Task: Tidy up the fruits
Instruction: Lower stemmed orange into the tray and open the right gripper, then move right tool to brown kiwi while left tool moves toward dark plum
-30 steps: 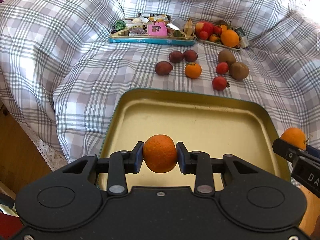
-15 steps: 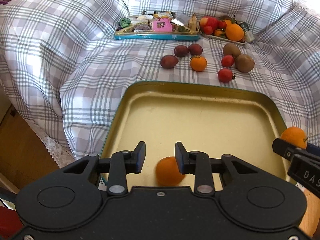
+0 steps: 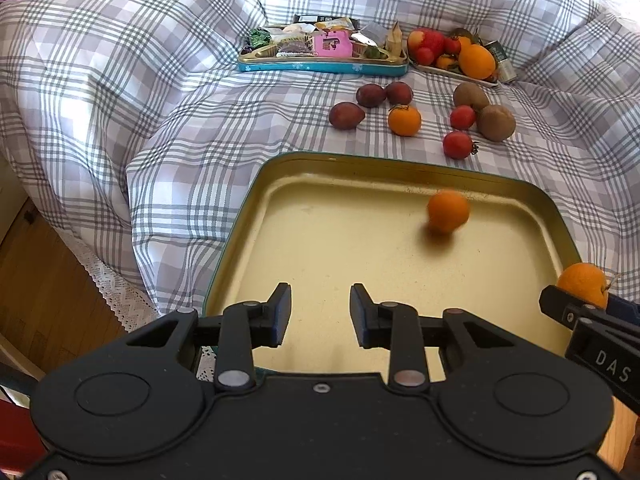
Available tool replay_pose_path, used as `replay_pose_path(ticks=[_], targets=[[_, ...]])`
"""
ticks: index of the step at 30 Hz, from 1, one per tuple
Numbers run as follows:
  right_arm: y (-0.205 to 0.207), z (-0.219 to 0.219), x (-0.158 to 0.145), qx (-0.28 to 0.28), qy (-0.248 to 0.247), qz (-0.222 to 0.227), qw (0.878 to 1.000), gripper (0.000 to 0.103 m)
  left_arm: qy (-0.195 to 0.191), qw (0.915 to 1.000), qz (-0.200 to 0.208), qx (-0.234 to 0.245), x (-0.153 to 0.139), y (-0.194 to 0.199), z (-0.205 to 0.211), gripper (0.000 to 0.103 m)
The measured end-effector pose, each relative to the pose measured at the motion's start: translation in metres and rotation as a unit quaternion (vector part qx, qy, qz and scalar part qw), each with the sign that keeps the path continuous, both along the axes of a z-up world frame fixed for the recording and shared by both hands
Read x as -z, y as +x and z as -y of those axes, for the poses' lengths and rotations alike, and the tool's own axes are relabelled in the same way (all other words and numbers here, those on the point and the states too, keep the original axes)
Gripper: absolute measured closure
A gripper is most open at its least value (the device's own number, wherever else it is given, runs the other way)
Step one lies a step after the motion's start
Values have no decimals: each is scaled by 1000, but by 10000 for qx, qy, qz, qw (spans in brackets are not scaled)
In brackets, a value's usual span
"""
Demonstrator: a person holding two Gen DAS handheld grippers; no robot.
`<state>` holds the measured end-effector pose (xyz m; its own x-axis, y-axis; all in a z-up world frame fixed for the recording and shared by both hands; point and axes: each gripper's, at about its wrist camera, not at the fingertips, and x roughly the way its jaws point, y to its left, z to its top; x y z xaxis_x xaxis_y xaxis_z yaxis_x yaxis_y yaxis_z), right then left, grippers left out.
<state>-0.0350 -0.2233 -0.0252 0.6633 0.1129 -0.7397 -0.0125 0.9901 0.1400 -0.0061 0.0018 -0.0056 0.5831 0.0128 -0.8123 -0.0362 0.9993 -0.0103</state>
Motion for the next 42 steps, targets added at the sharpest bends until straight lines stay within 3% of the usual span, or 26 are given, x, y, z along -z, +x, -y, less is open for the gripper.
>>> replay_pose_path(ticks=[42], targets=[[-2, -3, -1, 4, 25, 17, 10000, 56, 9, 10000, -60, 53, 2, -3, 0, 62]])
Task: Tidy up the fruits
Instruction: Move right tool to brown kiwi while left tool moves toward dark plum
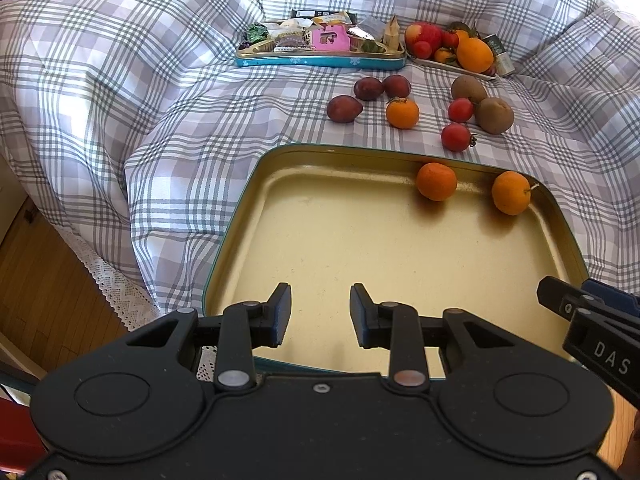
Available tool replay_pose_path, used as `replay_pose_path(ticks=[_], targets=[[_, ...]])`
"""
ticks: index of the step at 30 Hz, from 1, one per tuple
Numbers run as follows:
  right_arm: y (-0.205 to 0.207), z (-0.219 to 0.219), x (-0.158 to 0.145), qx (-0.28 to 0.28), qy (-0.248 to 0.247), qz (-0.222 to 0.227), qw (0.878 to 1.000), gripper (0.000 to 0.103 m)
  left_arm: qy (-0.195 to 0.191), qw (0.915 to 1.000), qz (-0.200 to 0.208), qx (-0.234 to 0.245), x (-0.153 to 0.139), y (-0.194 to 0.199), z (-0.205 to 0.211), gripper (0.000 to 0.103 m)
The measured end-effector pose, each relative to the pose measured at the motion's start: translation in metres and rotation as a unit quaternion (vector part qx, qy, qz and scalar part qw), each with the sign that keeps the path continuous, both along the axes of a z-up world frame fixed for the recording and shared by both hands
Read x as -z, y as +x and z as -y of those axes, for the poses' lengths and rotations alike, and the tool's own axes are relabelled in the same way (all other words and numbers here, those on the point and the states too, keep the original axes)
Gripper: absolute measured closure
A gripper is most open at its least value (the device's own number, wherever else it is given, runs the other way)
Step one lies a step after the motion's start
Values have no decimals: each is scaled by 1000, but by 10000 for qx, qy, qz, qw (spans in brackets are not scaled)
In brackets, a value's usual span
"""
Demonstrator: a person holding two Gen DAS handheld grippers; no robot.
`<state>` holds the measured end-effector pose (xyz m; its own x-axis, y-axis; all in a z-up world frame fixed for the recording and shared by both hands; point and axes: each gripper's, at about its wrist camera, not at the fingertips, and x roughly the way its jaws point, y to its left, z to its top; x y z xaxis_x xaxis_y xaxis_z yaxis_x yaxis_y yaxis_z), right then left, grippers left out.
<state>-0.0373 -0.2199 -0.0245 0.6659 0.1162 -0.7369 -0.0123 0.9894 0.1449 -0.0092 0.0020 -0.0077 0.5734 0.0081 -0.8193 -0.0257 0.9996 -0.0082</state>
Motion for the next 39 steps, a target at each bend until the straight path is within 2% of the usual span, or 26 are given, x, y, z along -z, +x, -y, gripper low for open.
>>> replay_pose_path(ticks=[8, 19, 32, 39], targets=[[2, 2, -2, 57, -32, 67, 10000, 56, 8, 10000, -1, 1, -1, 1, 0, 62], [16, 13, -9, 360, -161, 352, 9986, 56, 229, 9993, 292, -91, -7, 20, -7, 62], [62, 23, -20, 481, -361, 604, 9964, 55, 734, 9940, 708, -387, -15, 66, -29, 62], [96, 31, -20, 585, -390, 645, 9954, 53, 829, 9922, 801, -465, -15, 97, -41, 62]])
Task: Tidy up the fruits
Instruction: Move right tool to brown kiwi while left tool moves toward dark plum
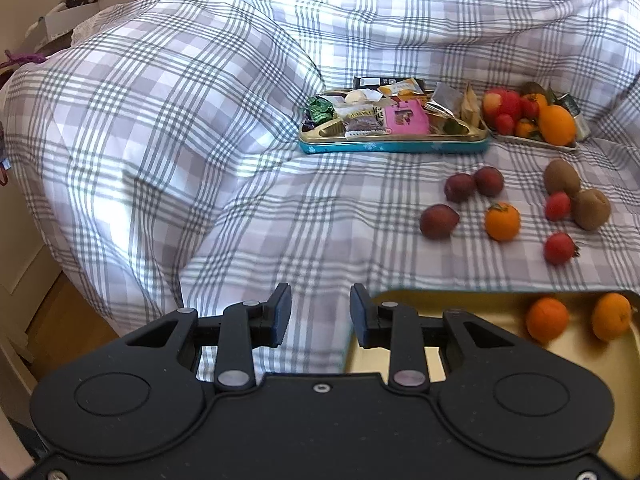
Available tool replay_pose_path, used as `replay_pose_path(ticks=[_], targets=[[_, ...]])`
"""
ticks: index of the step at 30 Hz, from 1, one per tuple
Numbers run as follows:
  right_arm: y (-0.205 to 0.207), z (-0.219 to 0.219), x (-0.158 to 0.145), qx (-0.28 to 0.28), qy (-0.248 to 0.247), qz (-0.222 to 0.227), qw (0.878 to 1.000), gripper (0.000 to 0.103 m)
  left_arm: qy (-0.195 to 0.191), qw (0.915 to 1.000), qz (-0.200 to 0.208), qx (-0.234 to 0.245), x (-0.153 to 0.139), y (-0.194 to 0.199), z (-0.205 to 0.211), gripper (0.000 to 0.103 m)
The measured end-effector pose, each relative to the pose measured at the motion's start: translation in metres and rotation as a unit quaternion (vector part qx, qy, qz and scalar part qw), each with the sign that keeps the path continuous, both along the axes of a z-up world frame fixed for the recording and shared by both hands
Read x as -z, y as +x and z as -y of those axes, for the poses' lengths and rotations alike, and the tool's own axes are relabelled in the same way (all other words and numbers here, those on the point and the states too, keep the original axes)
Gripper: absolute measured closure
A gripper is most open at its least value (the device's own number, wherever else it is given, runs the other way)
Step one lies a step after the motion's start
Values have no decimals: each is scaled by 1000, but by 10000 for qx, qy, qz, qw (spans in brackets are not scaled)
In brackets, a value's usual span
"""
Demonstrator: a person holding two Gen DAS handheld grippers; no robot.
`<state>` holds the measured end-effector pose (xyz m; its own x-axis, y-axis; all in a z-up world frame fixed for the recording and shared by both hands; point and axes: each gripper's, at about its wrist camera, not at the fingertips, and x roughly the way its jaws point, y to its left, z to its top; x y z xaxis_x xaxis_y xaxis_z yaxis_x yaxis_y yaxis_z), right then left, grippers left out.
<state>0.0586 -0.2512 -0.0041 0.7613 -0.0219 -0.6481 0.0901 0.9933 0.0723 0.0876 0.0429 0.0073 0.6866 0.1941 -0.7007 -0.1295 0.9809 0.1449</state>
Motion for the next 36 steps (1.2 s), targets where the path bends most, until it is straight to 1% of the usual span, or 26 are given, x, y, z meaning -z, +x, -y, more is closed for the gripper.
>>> replay_pose_path(ticks=[4, 9, 11, 14, 17, 22, 25, 29, 33, 36], targets=[[19, 10, 3, 57, -20, 31, 10000, 52, 143, 9999, 0, 41, 5, 18, -2, 62], [42, 26, 14, 211, -18, -30, 9998, 52, 334, 9994, -37, 101, 16, 38, -3, 62], [52, 29, 20, 280, -25, -78, 9996, 52, 287, 9995, -97, 105, 21, 44, -5, 62], [61, 32, 31, 287, -30, -115, 9995, 52, 97, 9997, -188, 143, 28, 50, -8, 62], [67, 33, 40, 214, 15, -78, 9997, 52, -53, 9994, -248, 217, 35, 54, -10, 62], [73, 31, 53, 38, 96, -10, 9999, 52, -185, 9989, -271, 343, 45, 60, -7, 62], [76, 30, 59, -36, 183, 11, 9998, 52, -172, 9988, -257, 382, 50, 63, -5, 62], [79, 29, 65, -119, 150, 103, 9998, 52, -79, 9988, -167, 452, 54, 65, -4, 62], [83, 35, 69, -144, 423, 79, 9990, 52, -39, 9986, -53, 523, 55, 65, -2, 62], [85, 41, 71, -68, 748, 127, 9971, 52, 20, 9987, 56, 507, 56, 64, 0, 62]])
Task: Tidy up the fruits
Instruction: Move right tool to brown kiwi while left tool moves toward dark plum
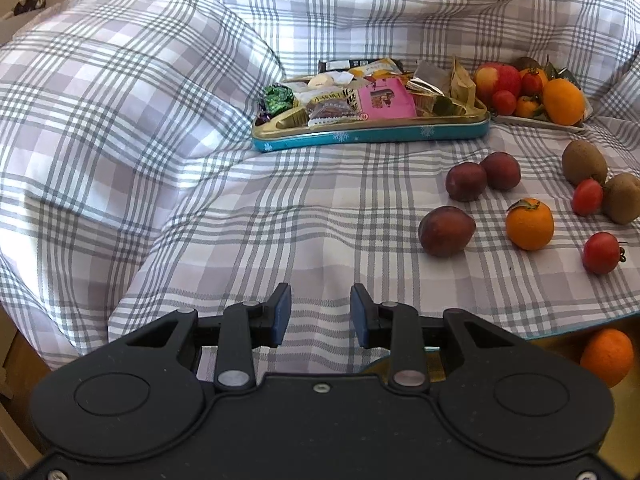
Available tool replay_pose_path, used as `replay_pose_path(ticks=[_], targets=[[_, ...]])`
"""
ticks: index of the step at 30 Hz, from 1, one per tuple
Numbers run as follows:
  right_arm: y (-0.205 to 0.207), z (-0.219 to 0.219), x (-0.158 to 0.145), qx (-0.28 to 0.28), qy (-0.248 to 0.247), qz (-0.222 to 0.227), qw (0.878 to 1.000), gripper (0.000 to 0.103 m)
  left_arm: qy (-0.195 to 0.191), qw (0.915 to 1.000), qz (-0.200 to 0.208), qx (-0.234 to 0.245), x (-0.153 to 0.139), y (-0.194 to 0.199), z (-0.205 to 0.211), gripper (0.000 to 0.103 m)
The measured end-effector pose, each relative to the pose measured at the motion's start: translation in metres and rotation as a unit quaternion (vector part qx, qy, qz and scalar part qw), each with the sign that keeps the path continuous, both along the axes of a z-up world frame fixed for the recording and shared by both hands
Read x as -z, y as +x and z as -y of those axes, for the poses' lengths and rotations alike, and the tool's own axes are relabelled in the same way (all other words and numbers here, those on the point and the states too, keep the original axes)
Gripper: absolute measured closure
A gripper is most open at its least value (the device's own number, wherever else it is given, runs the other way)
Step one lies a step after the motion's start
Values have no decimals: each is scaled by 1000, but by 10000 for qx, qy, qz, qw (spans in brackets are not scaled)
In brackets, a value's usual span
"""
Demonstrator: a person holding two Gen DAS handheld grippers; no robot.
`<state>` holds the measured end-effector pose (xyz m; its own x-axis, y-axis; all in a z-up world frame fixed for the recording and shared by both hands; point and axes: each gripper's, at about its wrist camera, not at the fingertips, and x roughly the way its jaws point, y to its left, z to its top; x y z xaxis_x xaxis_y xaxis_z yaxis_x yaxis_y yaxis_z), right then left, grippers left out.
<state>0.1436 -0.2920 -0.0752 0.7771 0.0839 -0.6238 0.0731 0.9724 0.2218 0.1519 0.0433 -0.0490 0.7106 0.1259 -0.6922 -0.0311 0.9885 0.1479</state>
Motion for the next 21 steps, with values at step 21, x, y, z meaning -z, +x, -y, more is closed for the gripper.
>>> replay_pose_path(ticks=[21], targets=[[13, -2, 6, 142, -77, 264, 9995, 52, 108, 9989, 278, -354, -1, 10, 1, 62]])
